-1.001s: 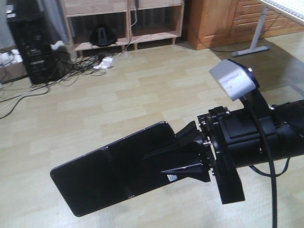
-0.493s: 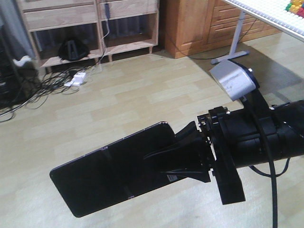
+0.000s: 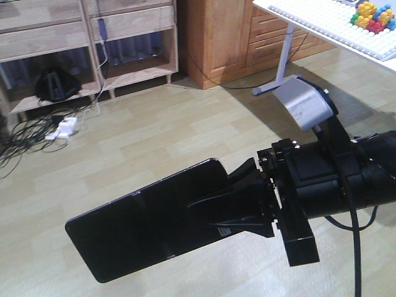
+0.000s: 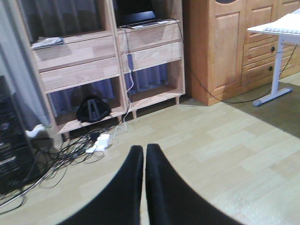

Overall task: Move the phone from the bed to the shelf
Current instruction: 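Hold the phone while the base drives to the wooden shelf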

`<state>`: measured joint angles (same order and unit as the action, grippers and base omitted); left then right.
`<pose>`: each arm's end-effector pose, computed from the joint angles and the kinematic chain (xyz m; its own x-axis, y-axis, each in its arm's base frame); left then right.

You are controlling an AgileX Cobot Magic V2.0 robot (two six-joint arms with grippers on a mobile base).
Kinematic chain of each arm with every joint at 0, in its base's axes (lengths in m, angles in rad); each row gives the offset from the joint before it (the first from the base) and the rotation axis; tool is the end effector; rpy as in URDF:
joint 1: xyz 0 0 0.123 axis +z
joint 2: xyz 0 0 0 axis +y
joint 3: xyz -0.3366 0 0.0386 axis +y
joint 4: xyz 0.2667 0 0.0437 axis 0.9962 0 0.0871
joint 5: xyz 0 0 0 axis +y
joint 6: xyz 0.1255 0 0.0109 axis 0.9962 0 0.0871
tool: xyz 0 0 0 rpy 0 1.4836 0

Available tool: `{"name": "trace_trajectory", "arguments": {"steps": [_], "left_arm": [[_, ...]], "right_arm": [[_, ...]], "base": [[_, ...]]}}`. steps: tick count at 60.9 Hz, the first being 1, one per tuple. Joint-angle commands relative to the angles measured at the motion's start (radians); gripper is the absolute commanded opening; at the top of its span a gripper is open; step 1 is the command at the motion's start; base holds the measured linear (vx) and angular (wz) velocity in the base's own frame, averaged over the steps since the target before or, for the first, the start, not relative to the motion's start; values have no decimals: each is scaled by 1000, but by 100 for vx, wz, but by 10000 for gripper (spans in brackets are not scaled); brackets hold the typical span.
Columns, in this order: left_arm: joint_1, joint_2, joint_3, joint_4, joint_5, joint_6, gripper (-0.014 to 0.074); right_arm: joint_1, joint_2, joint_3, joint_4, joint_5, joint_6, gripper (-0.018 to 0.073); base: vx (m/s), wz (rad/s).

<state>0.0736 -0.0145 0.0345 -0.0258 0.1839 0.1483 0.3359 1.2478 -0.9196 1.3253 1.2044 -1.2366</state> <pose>0.0554 0.0035 0.1803 -0.1236 0.1138 -0.9858 -0.0541 0.9911 0.1212 0.1826 0.1846 0.3713 -0.4556 -0.2815 -0.8445 -0.8899 0.1214 0.4396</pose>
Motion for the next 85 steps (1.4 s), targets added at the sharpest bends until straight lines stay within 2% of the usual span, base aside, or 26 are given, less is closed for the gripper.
{"name": "trace_trajectory", "arguments": {"steps": [1, 85], "left_arm": [[-5, -12, -23, -9, -72, -6, 1], [-5, -12, -23, -9, -72, -6, 1]], "right_arm": [[-1, -26, -25, 88, 83, -6, -2], [-1, -26, -25, 89, 83, -6, -2]], "base": [[44, -17], [45, -5]]}}
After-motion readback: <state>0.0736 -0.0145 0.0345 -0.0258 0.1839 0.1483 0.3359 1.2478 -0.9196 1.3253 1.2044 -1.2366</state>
